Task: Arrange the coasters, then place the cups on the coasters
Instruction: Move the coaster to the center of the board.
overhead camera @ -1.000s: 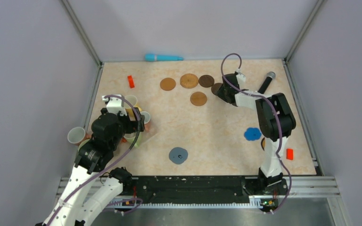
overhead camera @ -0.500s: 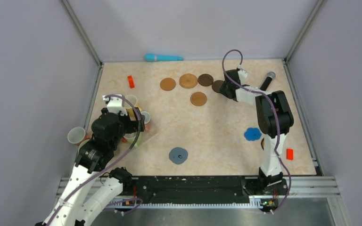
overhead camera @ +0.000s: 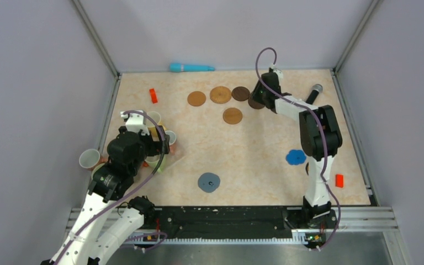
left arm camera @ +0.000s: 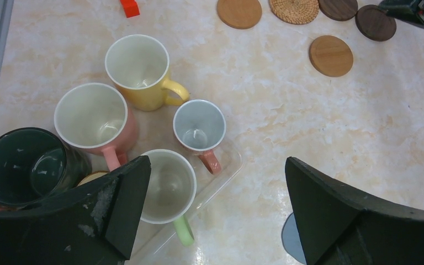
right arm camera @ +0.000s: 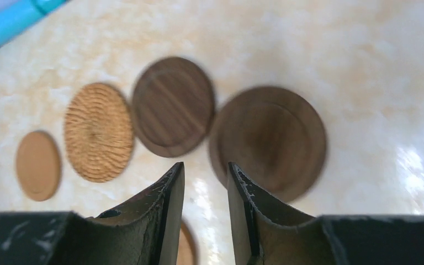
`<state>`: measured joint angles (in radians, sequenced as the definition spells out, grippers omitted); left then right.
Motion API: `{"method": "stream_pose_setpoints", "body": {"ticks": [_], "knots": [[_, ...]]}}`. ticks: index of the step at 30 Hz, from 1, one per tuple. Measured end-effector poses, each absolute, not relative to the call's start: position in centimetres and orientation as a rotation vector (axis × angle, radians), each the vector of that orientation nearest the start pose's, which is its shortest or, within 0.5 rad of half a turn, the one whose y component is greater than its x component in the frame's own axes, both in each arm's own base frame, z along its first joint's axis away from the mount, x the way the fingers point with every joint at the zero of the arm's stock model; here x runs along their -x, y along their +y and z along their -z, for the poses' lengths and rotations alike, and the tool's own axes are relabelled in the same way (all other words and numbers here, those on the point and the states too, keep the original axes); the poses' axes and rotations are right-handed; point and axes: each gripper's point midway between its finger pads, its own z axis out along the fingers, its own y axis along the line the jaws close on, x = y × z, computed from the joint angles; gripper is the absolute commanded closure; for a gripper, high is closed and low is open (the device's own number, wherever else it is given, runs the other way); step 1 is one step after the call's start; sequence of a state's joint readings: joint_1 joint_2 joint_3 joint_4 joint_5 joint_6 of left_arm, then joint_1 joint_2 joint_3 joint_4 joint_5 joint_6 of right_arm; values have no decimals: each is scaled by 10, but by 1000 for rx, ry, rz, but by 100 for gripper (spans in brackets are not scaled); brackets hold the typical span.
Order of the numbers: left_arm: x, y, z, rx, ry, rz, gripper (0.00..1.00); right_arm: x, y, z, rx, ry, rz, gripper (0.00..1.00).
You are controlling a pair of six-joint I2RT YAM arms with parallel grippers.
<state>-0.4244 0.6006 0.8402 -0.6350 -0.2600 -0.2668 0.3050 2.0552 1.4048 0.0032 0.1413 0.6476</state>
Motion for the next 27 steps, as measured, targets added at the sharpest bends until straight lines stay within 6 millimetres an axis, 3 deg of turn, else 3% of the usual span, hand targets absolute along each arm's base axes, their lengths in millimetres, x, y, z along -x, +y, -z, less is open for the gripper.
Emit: {"method": "stream_pose_setpoints", "body": {"ticks": [5, 12, 19, 27], "knots": [[-231, -67, -247, 16, 1957, 200, 3, -561, 197, -94, -336, 2116, -502, 66], [-232, -67, -246, 15, 1961, 198, 3, -584, 226, -78, -230, 2138, -601, 66], [-233, -67, -244, 13, 1972, 194, 3, -583, 248, -50, -176, 2198, -630, 66], [-233, -67, -243, 13, 1974, 193, 3, -578, 263, -48, -103, 2226, -683, 66]]}}
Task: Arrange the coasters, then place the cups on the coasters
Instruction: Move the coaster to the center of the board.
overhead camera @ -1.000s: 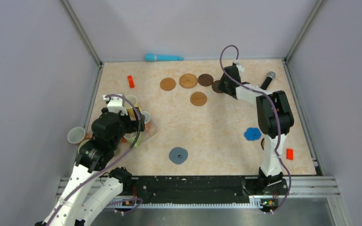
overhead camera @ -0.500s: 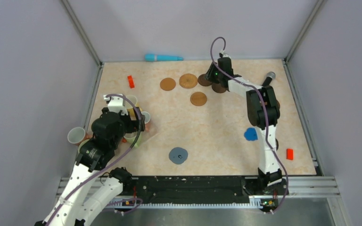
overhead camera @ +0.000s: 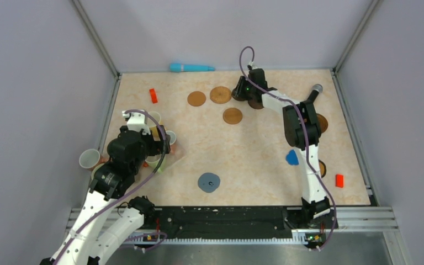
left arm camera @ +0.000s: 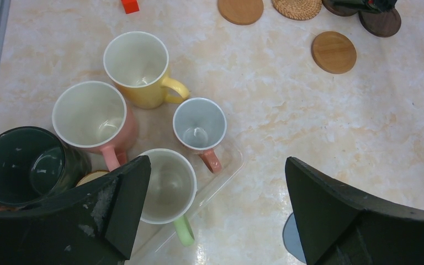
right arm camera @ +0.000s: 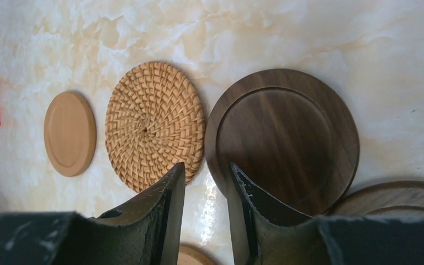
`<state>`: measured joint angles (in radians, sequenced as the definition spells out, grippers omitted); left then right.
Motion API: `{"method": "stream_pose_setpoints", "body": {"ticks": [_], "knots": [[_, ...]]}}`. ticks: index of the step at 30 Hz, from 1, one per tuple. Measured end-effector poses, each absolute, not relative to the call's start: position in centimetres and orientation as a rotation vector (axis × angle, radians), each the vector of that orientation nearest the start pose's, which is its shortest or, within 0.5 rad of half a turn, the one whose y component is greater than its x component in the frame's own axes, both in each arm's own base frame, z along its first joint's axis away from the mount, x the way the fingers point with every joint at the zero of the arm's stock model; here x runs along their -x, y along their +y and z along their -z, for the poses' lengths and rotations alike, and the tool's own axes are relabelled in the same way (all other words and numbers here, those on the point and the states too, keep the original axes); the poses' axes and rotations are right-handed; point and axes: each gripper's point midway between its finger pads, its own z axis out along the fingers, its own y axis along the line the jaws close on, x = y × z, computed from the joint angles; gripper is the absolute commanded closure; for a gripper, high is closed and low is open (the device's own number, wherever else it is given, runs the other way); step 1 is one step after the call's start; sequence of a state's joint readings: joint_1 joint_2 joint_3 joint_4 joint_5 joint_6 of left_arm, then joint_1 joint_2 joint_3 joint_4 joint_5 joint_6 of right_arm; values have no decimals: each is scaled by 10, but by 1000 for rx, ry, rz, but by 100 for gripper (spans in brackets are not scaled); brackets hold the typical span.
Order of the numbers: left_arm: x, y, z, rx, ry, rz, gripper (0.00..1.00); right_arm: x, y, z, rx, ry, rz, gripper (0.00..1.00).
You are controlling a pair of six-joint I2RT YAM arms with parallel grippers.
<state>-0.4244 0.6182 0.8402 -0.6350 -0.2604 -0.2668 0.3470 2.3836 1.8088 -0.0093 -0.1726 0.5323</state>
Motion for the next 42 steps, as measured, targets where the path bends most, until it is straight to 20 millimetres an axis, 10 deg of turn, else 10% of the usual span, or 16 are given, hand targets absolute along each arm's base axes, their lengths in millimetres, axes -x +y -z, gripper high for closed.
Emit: {"method": "stream_pose_setpoints", "body": {"ticks": [42], "knots": [[-233, -66, -244, 19, 1972, 185, 3, -552, 275, -55, 17, 2294, -721, 60]]}}
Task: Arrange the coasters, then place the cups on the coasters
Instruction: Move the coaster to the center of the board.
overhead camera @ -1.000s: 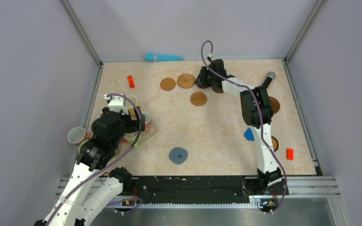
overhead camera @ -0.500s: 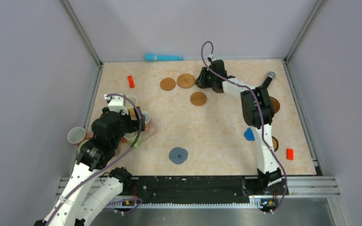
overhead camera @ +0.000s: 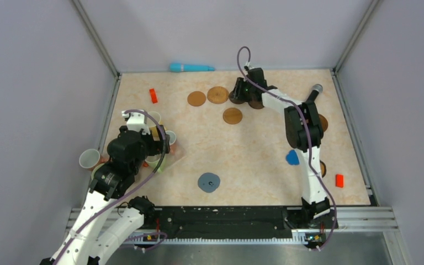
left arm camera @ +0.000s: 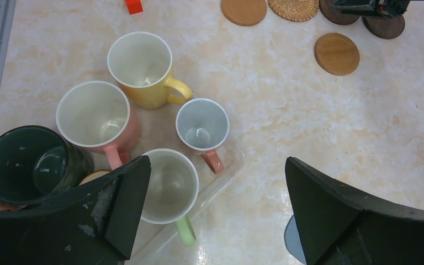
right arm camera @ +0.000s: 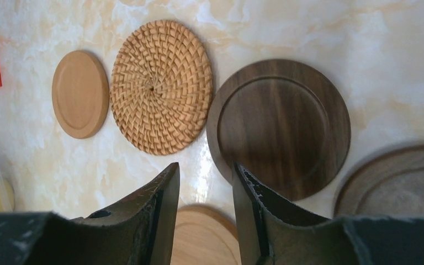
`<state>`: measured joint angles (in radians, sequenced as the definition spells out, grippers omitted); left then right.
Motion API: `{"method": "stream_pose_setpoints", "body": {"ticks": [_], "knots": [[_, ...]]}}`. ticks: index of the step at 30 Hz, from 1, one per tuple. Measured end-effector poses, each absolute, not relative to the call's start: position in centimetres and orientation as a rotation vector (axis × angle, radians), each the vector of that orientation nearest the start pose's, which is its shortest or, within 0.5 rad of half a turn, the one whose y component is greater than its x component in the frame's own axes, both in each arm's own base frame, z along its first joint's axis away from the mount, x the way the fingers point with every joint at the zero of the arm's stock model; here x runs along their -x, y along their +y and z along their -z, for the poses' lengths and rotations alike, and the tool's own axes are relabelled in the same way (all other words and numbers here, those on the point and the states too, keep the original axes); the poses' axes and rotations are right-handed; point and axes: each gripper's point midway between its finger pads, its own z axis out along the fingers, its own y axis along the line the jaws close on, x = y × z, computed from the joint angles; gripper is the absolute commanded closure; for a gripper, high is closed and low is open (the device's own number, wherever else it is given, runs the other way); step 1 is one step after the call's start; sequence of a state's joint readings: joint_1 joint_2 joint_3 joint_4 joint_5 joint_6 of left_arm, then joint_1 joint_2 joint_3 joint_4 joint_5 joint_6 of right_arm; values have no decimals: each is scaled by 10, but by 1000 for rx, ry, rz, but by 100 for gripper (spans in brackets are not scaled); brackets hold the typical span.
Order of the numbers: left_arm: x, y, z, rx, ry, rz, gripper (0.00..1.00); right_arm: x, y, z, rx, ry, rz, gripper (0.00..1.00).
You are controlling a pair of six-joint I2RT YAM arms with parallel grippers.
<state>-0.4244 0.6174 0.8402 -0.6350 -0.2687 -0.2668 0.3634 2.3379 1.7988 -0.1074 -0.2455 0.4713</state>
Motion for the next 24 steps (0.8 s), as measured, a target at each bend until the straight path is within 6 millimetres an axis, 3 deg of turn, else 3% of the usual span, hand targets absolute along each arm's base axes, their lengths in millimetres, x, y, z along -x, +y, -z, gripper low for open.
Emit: {"method": "stream_pose_setpoints", "body": {"ticks": [7, 12, 24], "knots": [[-233, -65, -244, 20, 1971, 183, 3, -530, 250, -66, -47, 2325, -605, 60], [-233, -66, -244, 20, 1971, 183, 3, -515, 228, -63, -95, 2350, -516, 61], [-233, -66, -244, 20, 1971, 183, 3, -512, 191, -44, -205, 2390, -386, 62]]}}
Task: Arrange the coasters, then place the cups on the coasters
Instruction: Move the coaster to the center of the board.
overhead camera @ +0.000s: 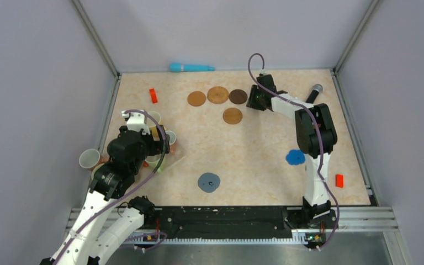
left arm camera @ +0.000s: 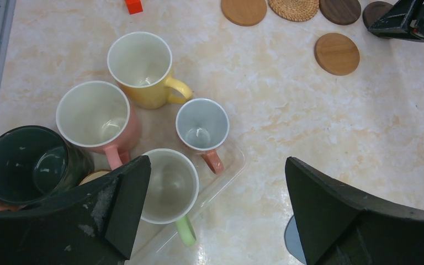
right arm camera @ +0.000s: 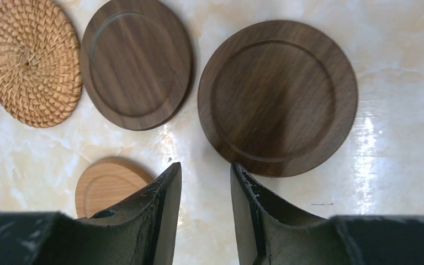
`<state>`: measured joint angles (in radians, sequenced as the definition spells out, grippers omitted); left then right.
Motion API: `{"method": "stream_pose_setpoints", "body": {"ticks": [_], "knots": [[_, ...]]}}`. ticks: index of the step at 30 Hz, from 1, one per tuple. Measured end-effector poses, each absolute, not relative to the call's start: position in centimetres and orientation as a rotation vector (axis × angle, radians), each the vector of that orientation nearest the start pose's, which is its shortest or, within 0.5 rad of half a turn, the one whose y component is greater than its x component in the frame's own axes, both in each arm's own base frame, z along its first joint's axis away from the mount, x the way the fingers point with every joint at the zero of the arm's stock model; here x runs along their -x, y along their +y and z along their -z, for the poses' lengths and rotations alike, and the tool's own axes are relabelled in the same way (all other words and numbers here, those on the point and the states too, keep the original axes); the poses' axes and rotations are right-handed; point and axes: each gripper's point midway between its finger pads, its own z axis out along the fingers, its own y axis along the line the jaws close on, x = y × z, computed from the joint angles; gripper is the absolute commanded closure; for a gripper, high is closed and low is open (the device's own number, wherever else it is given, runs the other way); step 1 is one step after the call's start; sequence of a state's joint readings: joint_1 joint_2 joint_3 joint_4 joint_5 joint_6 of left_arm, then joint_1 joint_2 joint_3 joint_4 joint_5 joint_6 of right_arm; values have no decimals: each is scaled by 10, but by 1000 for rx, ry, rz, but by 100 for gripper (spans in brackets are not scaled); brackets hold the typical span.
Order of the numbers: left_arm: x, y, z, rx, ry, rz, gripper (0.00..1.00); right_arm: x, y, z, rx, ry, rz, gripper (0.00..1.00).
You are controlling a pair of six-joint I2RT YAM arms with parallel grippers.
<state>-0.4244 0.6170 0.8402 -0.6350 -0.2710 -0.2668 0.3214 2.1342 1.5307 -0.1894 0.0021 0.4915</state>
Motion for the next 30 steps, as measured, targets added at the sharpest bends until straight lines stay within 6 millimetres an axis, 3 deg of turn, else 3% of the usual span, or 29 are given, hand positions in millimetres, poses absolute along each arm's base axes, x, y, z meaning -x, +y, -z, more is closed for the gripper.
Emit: {"method": "stream_pose_setpoints", "body": {"ticks": [11, 18, 30], "knots": [[-234, -66, -244, 20, 1972, 183, 3, -524, 163, -37, -268, 2380, -334, 63], [-234, -65, -243, 20, 1972, 182, 3, -543, 164, -38, -250, 2356, -327, 63], [-234, -64, -244, 25, 1971, 176, 3, -548, 166, -37, -244, 2359, -324, 64]]}}
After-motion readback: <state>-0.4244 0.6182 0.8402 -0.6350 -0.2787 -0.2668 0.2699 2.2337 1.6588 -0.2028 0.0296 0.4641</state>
